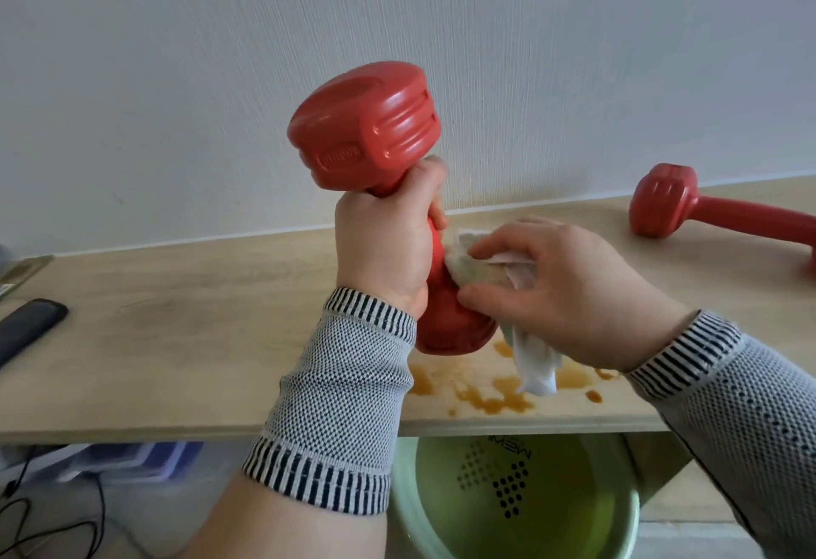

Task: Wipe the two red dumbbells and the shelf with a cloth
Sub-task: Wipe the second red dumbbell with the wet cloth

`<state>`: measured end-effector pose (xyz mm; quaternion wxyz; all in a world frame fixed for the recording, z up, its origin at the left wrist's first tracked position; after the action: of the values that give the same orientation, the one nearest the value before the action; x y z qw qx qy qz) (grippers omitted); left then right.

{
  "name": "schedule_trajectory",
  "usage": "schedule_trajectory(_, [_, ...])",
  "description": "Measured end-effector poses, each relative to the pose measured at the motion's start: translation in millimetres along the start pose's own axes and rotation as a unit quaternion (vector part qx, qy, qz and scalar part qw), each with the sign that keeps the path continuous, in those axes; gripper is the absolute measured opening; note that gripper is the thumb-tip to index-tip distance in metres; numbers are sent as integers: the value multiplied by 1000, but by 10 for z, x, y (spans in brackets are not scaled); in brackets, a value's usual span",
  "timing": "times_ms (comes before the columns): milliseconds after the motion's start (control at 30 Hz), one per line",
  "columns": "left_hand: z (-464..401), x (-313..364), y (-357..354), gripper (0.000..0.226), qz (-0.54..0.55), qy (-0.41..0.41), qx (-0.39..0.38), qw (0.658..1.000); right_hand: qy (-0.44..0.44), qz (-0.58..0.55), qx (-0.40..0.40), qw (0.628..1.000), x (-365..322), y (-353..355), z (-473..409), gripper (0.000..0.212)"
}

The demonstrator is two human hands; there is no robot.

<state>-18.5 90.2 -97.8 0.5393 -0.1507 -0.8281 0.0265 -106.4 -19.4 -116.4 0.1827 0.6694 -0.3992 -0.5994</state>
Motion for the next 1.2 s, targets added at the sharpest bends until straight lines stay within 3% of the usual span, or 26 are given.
schedule_trajectory(133, [24, -28, 0, 36, -17, -16, -6, 1000, 45, 7, 38, 998, 55, -5, -29, 23])
schedule_trajectory(267, [13, -57, 36, 38, -43, -22, 6, 999, 111, 25, -6, 993, -6, -57, 50, 38])
schedule_trajectory(333, [-2, -50, 59, 41, -38, -11, 14, 999, 137, 42, -4, 990, -36, -109, 83, 29])
schedule_trajectory(433, [8, -23, 15, 36, 23, 33, 9, 999, 83, -21, 96, 992, 98, -96, -28, 7])
schedule_trajectory(500, [25, 4, -38, 33, 42, 36, -2, 998, 52, -50, 133, 989, 165, -76, -88, 12])
schedule_trajectory(567, [22, -16, -50, 34, 26, 21, -6, 999, 71, -50, 111, 990, 161, -103, -91, 3])
schedule_trajectory(733, [-18, -106, 53, 35, -5, 43, 37, 998, 137, -8, 20, 990, 12, -158, 6, 21])
schedule_trajectory(900, [23, -90, 10, 32, 26, 43, 24, 998, 51, -40, 66, 996, 113, -134, -122, 11])
schedule_trajectory(1100, [-29, -108, 77, 38, -5, 29, 72, 997, 130, 3, 20, 991, -66, -219, 42, 10])
schedule_trajectory(1200, [-49, -103, 66, 35, 34, 43, 75, 996, 103, -14, 61, 993, 4, -187, -36, 10])
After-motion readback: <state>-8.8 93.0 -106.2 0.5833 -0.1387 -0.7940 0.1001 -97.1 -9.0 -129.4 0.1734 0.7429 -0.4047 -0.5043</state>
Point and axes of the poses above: each hand's wrist, its own z-axis away from the middle knuckle, its own y-axis out of the back of the hand, x = y × z, the point moved 1 cm from there along -z, towards the middle knuckle, and after that the axes turned 5 degrees about -y, right-handed, at the moved point
